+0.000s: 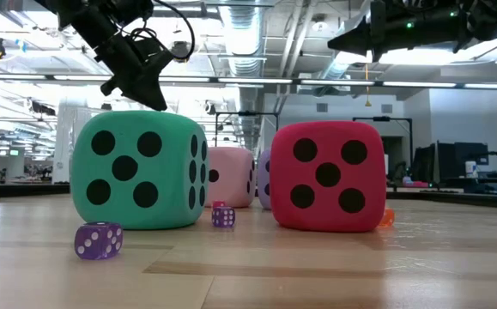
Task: Pick & Place Dice
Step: Put the large pink dice into the transparent container
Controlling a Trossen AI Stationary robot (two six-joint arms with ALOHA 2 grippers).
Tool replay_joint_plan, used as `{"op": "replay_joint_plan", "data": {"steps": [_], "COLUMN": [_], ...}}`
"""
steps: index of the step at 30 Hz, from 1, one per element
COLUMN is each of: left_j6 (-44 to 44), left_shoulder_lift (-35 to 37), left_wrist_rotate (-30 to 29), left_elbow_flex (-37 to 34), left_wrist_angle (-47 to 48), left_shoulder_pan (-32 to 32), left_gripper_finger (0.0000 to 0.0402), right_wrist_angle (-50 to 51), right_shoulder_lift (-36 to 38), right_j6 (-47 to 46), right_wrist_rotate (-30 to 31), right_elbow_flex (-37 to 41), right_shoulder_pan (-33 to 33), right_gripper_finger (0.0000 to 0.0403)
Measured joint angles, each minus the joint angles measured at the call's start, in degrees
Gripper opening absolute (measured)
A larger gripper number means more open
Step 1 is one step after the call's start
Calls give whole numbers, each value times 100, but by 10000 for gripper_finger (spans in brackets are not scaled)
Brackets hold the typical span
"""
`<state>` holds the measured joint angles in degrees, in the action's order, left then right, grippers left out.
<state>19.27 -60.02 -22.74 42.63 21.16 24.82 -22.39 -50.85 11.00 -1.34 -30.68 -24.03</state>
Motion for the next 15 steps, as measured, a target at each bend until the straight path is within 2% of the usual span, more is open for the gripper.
{"op": "replay_joint_plan", "data": {"steps": [15], "left_j6": [7], "left_shoulder_lift": [41], "left_wrist_rotate": [4], "left_elbow_flex": [0], "left_wrist_angle": [-541], "left_shoulder_pan": [0], "left_gripper_finger": [62], "right_wrist_angle": [6], "right_shoulder_lift": [0], "right_j6": [9], "right_wrist_rotate": [-4], "right_elbow_flex": [0], "right_shoulder_pan": [-11], "right_gripper_finger": [0]}}
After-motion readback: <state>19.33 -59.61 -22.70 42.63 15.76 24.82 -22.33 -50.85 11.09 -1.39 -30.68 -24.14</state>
